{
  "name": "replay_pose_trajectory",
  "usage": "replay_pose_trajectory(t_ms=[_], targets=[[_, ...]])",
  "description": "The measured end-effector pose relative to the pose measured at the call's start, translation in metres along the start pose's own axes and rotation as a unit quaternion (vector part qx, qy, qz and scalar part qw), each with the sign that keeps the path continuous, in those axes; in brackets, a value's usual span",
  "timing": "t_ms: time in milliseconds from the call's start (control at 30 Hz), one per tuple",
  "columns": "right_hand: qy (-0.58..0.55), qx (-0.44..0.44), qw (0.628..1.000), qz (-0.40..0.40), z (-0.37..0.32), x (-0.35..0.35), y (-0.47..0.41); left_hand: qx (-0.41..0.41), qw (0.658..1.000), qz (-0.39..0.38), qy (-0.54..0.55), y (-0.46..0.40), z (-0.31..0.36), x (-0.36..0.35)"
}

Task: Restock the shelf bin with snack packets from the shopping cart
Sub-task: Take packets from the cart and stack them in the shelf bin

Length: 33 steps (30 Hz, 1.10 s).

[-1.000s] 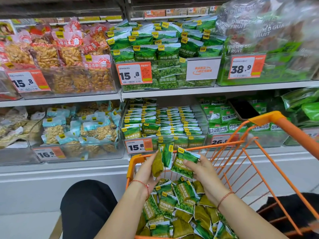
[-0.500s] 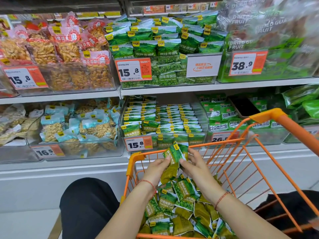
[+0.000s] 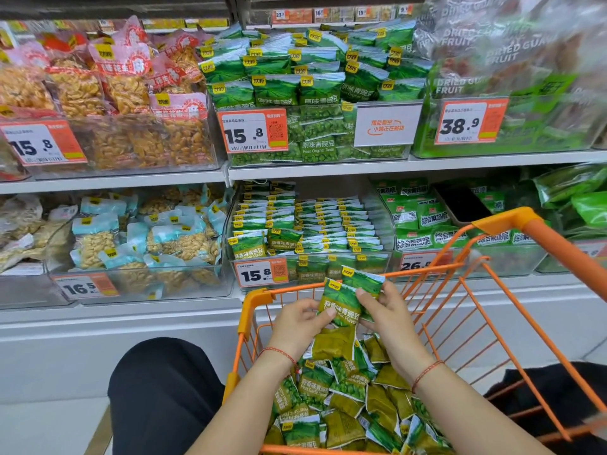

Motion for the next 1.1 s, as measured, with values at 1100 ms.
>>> replay_pose_trajectory(t_ms=[1100], targets=[[-0.094,-0.095,0.99,-0.043,0.012,-0.008,0.008,-0.145,0.987,0.068,0.033,0.011,0.024,0.008]])
Point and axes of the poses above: each hand's wrist, its own y-axis away from the middle knuckle, its own x-axis out of the back of the hand, z = x × y, the point moved 7 cm from there along -y, towards the middle knuckle, and after that the axes turned 3 degrees about -z, right-handed, at the moved point
